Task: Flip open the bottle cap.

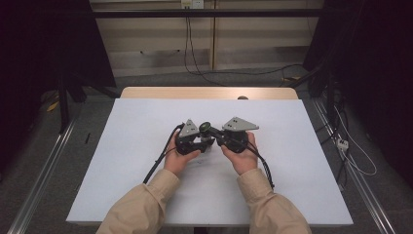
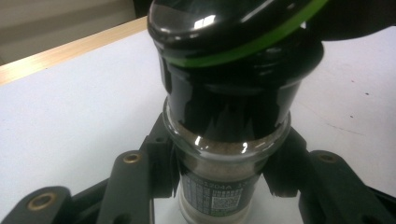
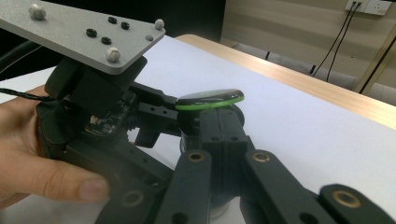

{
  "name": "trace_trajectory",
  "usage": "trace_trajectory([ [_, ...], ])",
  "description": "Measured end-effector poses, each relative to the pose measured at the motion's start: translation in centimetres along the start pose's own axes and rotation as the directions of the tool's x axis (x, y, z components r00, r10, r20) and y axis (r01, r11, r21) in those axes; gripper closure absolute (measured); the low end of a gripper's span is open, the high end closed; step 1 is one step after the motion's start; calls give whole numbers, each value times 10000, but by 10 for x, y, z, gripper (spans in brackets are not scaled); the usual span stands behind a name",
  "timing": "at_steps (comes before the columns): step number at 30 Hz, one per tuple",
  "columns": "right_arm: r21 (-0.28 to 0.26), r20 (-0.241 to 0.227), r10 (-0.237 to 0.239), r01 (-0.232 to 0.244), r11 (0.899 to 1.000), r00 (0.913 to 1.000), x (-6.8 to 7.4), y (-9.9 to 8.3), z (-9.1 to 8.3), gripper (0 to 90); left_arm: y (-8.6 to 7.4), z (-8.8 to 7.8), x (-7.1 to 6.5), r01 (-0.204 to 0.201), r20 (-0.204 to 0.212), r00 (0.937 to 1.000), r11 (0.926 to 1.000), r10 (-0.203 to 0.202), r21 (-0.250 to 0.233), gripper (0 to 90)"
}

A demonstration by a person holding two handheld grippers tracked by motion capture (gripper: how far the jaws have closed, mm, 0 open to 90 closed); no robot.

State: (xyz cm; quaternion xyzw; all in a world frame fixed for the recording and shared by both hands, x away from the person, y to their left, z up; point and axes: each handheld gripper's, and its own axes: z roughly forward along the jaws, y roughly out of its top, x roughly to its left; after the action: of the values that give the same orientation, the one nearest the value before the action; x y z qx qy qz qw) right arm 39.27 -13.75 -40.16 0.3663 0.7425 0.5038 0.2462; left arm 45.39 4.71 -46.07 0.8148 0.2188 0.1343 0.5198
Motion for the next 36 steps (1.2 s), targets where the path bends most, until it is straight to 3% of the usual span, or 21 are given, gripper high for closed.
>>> trace_trajectory([
  [36, 95, -101, 2, -1, 10000, 9999, 0, 6, 3, 900, 0, 0, -1, -41, -78, 10000, 10000, 41, 10, 533],
])
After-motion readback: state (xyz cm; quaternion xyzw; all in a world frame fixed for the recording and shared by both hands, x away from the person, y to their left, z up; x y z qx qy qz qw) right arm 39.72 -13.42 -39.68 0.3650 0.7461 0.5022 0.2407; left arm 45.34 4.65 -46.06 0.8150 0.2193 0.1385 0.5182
